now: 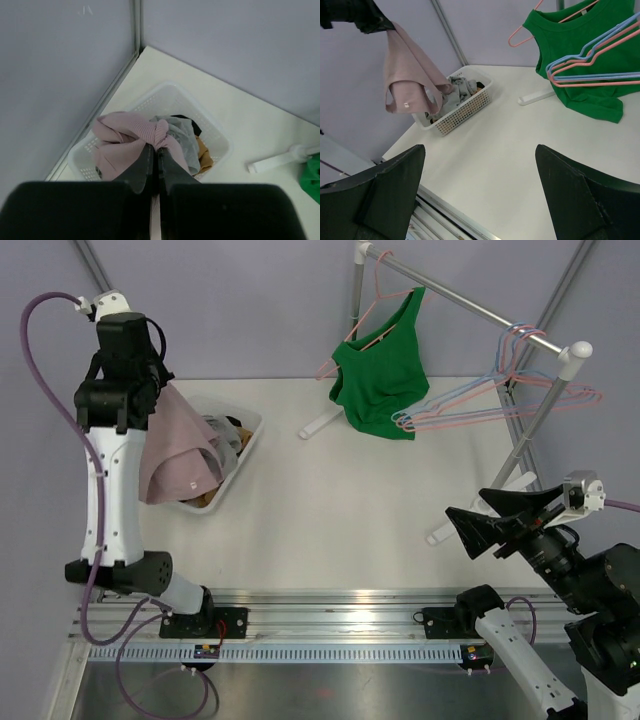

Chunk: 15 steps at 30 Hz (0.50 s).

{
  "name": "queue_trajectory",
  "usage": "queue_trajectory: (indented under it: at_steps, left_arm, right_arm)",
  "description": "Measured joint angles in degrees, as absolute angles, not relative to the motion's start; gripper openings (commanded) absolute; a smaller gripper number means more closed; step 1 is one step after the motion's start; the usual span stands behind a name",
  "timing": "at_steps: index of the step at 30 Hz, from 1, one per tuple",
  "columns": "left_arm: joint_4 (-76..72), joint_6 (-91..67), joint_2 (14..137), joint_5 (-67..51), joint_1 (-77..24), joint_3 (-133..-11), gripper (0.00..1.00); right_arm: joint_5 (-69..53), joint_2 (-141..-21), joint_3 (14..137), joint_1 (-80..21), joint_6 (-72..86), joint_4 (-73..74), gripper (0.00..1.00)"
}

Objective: Remove the tank top from the hanger

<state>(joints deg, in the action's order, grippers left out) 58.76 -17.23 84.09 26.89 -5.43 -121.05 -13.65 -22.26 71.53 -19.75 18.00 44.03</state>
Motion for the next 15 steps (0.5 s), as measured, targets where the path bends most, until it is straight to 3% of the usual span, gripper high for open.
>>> queue_trajectory:
  at_steps: [7, 15]
  left_arm:
    - [59.8, -21.1, 96.7, 20.6, 5.6, -119.5, 0.00]
    - [56.9, -21.6, 104.7, 11.2, 5.7, -110.6, 0.00]
  right_arm:
    - [-15.2, -23.4, 68.8, -19.7, 18.4, 41.6, 0.99]
    - [-17.4, -23.9, 65.5, -19.7, 19.3, 40.2, 0.99]
